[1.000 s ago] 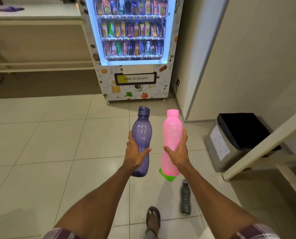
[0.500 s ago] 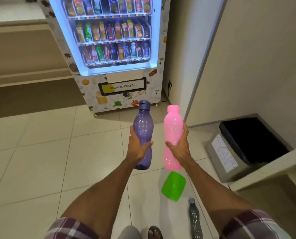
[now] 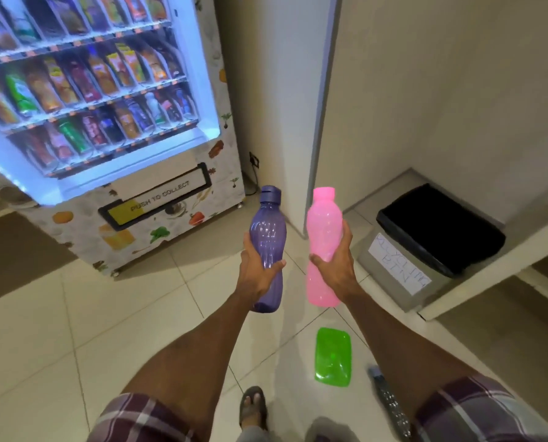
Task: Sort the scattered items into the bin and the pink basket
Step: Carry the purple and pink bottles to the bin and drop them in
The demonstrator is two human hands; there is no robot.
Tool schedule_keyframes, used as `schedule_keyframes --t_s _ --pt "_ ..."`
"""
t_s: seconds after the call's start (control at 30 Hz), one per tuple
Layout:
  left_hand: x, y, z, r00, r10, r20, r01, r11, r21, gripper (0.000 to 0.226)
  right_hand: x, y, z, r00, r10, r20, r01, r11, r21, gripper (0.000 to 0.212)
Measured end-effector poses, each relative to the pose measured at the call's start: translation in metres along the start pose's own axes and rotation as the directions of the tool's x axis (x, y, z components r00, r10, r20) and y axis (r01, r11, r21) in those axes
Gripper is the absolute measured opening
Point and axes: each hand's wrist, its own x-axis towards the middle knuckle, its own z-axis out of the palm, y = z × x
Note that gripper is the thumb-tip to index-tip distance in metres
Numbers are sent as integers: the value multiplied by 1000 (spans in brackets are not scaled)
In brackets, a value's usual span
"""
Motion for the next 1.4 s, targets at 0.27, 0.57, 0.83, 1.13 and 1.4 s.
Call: schedule_keyframes --t_s 0.27,0.57,0.83,1.13,1.4 --pt "104 34 17 972 114 205 -119 993 13 102 66 -7 2 977 74 -200 -62 996 66 102" --pt "209 73 103 903 115 413 -140 990 32 100 162 30 -41 920 155 -361 -150 988 44 101" --pt "280 118 188 829 112 549 -191 978 88 103 237 51 -98 820 300 -487 -264 954 142 106" --pt "343 161 268 723 128 679 -257 962 93 104 295 67 -148 698 415 -584 -385 905 182 107" --pt "409 185 344 604 109 789 -311 944 108 104 354 95 -176 509 552 -660 -517 809 278 107"
